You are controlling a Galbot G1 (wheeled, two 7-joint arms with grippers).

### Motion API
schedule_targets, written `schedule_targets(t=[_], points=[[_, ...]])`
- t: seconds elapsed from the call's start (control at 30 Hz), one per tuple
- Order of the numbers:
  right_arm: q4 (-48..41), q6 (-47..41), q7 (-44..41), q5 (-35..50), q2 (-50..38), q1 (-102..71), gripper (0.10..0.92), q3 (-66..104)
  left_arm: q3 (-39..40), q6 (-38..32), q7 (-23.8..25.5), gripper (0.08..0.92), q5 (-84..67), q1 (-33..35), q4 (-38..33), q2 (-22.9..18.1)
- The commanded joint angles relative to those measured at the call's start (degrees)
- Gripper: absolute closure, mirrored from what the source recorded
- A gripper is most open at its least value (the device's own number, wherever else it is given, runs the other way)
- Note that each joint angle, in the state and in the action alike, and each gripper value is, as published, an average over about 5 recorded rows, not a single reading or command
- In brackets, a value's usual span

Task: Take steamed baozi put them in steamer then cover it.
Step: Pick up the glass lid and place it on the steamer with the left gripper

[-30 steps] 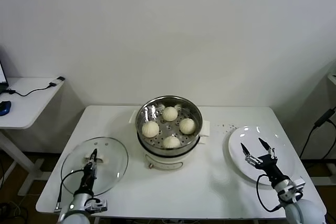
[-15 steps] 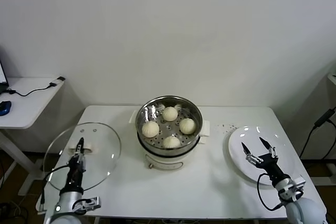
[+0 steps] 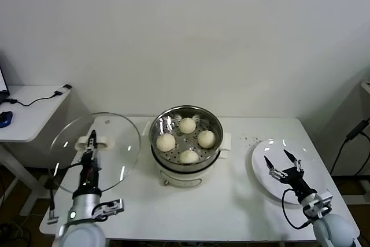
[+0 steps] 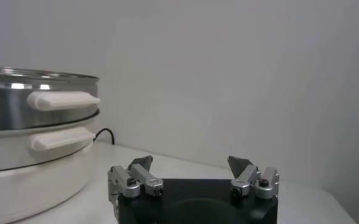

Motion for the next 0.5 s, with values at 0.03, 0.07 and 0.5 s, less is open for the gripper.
schedule_targets(t=[0.03,0.07,0.5], points=[[-2.13,0.12,0.07,-0.70,-0.10,2.15,0.203,-0.65,21.11,12.62,21.32,0.858,7.87,-19.48,-2.77,1.84],[-2.35,0.14,0.03,-0.71,-0.08,2.24,0.203,-0.59,22.35,13.00,22.72,0.858,8.38,-20.76,-2.32,1.22],[-3.18,0.49,-0.09,-0.77,0.15,2.23,0.203,0.92,34.08,14.43,27.05,0.858,12.56,-33.72,11.26,-11.41]])
